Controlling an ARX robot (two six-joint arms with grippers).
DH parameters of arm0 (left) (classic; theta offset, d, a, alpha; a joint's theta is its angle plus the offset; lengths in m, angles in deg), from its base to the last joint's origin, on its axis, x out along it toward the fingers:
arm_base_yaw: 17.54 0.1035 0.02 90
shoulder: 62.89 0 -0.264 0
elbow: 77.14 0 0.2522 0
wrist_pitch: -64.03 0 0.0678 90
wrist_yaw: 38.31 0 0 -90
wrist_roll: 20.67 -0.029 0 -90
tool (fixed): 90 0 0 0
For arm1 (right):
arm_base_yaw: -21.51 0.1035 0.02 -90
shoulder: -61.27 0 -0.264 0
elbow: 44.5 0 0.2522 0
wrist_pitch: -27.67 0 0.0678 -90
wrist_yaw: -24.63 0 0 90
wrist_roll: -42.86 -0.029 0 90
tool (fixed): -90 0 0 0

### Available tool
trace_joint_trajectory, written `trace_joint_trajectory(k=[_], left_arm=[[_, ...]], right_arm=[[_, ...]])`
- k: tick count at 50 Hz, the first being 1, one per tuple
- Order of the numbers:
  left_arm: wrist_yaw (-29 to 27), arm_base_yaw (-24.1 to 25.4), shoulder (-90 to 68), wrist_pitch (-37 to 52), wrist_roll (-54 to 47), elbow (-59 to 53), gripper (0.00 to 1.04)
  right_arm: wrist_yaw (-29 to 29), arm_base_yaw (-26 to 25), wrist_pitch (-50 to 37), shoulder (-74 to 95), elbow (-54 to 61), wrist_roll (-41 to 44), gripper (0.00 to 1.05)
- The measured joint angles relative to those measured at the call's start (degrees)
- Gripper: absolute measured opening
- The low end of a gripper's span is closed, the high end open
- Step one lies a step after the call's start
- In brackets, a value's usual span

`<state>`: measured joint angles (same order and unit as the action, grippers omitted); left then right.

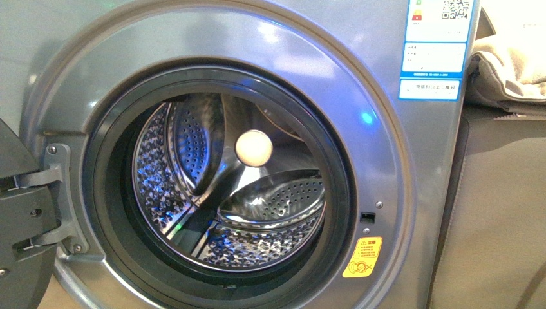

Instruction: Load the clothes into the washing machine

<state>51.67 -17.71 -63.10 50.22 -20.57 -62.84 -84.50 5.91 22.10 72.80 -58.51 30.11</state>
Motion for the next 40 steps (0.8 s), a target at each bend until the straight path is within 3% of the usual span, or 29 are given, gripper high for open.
trace_joint_trajectory(k=[12,21,25,35,40], left_arm=[[0.0,0.0,0.0,0.0,0.0,0.0,0.98],[0.0,0.0,0.0,0.0,0.0,0.0,0.98],[0.0,0.0,0.0,0.0,0.0,0.0,0.98],[0.0,0.0,0.0,0.0,0.0,0.0,0.98],[0.0,0.0,0.0,0.0,0.0,0.0,0.98]], right_arm=[[-12.7,-17.4,-19.0,21.8,-6.3,-0.1,0.97],[-17.5,-25.1,-16.0,36.3,-15.9,2.6,0.97],[-16.4,-26.1,-5.7,45.2,-22.8,6.4,0.97],[-5.7,-24.2,11.4,68.8,-37.4,16.9,0.97],[-1.2,-23.5,12.4,80.1,-40.6,19.7,0.97]])
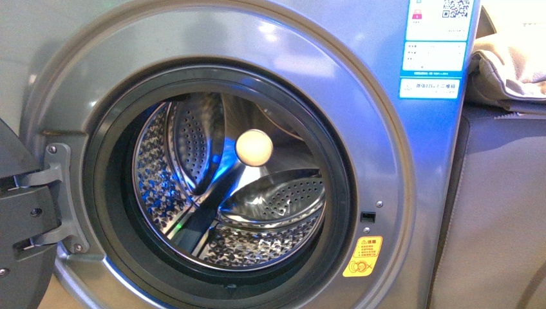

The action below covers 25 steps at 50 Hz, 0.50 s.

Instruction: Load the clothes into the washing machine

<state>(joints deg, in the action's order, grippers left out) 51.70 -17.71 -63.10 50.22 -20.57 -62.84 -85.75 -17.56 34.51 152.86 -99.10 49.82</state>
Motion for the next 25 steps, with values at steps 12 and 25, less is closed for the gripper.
trace_joint_trajectory(k=[12,25], left_arm=[[0.0,0.0,0.0,0.0,0.0,0.0,0.98],[0.0,0.0,0.0,0.0,0.0,0.0,0.98]], right_arm=[[5.0,0.2,-6.9,17.4,-3.2,3.2,0.97],[8.4,-0.5,-14.1,38.7,-9.9,6.2,0.97]])
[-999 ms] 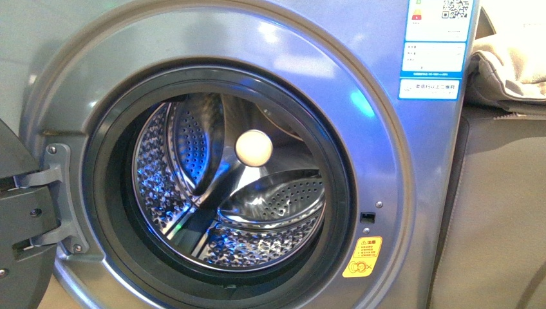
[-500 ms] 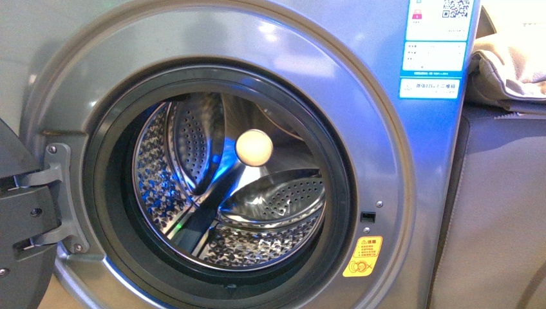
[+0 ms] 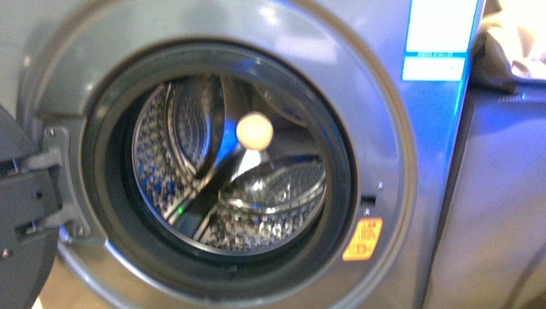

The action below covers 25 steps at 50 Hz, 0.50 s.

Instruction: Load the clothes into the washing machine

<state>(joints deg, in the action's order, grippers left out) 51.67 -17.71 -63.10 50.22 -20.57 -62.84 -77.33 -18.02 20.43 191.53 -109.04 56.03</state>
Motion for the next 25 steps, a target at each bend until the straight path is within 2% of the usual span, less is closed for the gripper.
trace_joint_trajectory(k=[25], left_arm=[[0.0,0.0,0.0,0.0,0.0,0.0,0.98]], right_arm=[[4.6,-1.4,-2.6,24.0,-16.2,1.2,0.97]])
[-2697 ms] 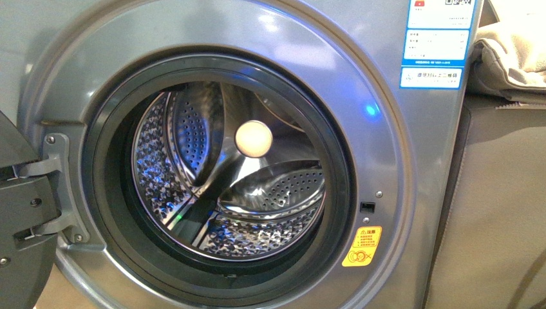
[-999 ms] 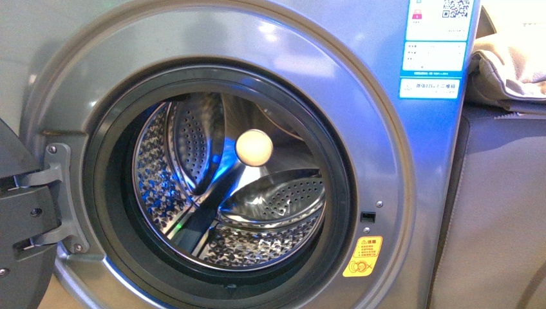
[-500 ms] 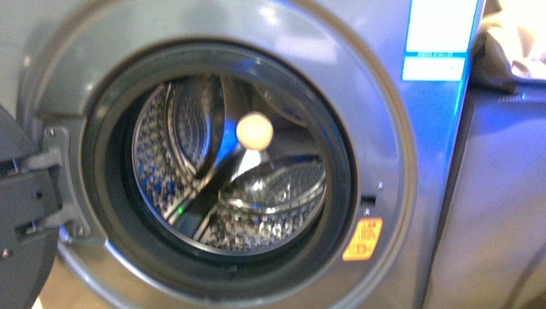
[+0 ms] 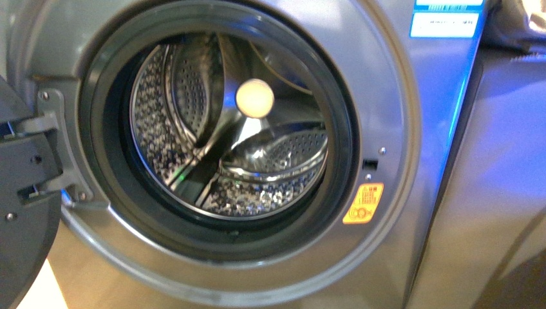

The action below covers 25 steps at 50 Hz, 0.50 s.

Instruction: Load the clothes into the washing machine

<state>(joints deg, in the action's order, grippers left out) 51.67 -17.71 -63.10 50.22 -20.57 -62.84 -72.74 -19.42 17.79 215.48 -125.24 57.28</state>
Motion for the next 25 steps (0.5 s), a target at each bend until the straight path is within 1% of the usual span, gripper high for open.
trace_joint_trajectory(k=[25], left_arm=[[0.0,0.0,0.0,0.0,0.0,0.0,0.98]], right_arm=[[0.0,-0.7,-0.3,10.6,-8.3,-0.2,0.97]])
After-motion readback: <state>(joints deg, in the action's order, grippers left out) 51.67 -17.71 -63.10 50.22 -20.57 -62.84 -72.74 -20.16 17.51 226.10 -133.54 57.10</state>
